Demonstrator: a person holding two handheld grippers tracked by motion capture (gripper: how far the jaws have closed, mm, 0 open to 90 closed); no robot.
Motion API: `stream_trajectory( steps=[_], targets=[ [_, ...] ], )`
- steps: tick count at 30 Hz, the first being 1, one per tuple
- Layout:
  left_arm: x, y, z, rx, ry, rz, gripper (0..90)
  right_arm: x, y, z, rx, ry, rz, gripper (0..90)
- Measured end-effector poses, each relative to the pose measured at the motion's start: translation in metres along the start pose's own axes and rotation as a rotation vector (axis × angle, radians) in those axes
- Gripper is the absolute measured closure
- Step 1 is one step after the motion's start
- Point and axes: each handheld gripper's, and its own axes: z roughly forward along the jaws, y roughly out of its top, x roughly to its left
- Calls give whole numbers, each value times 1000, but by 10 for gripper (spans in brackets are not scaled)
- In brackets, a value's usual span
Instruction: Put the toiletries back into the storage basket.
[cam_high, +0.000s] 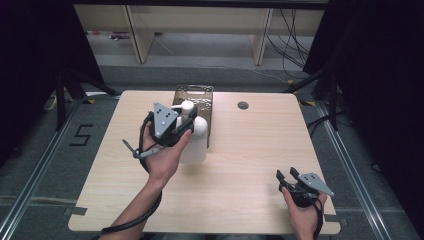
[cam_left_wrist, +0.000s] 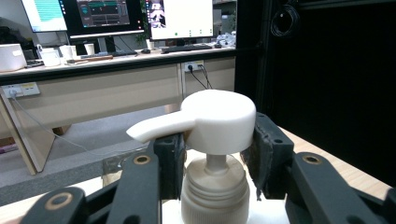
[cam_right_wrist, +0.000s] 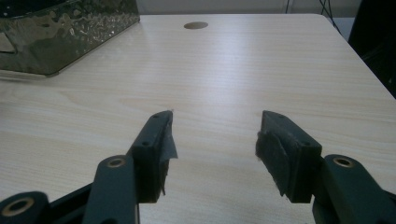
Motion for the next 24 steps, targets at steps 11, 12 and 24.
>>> stream_trajectory(
  steps=[11,12,24],
  targets=[
    [11,9,1,-11,5,2,595,0,0,1,-13,5,6,455],
    [12,10,1,-12,7,-1,595,0,0,1,-8,2,4,455],
    [22,18,4,-24,15,-7,595,0,0,0,-1,-1,1,456]
  ],
)
